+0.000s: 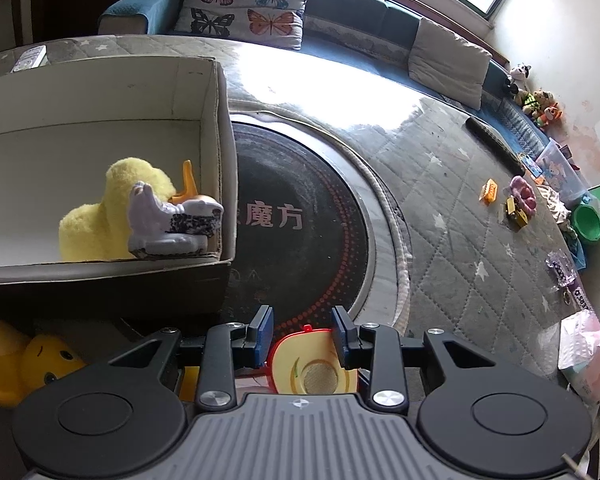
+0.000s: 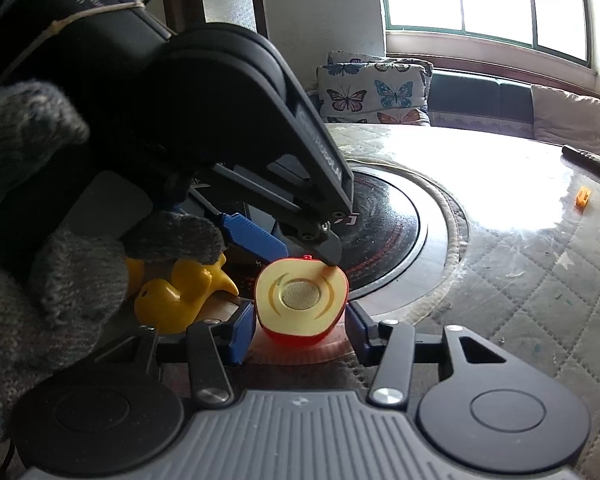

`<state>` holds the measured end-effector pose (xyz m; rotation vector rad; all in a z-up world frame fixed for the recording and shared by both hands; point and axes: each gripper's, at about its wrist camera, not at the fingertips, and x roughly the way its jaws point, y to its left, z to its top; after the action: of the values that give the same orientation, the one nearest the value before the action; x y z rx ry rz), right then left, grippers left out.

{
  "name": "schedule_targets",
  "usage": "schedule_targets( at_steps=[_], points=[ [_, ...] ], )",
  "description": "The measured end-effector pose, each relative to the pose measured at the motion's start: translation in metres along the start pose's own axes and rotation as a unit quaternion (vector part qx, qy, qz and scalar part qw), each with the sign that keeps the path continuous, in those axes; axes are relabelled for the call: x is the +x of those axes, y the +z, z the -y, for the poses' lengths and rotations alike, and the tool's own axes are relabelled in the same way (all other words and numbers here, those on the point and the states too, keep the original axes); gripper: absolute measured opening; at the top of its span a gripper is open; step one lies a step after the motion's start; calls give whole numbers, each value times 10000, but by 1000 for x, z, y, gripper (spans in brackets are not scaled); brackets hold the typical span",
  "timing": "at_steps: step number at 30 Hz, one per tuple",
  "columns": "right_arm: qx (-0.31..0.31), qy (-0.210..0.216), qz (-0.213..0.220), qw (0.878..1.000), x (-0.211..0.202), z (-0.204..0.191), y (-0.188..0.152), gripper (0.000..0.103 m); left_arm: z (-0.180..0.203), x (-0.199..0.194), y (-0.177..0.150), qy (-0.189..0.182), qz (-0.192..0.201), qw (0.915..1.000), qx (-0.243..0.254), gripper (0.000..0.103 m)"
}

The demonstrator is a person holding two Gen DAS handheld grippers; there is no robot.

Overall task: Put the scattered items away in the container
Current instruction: 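Carry the apple toy with the left tool into the box and release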

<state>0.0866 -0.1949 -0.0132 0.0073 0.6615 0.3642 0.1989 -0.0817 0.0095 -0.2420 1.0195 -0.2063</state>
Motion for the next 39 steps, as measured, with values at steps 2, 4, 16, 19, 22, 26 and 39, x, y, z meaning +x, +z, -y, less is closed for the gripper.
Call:
schedule_targets(
  at_steps=[2,4,16,19,22,26,39],
  points=[
    [-15,14,4,10000,-2,-1,0,49,1,0,-1,-37,-34,10000,23,35],
    [-59,28,16,10000,-4,-2,-1,49,1,0,-2,-75,-77,9999,48,35],
    [-359,-36,263,9990,-27,-13,-1,49,-8,-30,-8,-417,54,9991,-111,35],
    [-467,-16,405,9981,-36,-19,6,49,-10,-45,-8,-446,217,9987,-119,35],
    [-603,48,548,9967,-40,-27,17,49,-17,-64,-3,-466,430,9978,-191,35],
    [-823,197,710,9939,-38,-40,36,49,-32,-87,7,-428,764,9957,-293,35],
    [-1222,643,505,9891,37,-86,89,49,-128,-94,54,-249,1135,9857,-1223,35]
  ],
)
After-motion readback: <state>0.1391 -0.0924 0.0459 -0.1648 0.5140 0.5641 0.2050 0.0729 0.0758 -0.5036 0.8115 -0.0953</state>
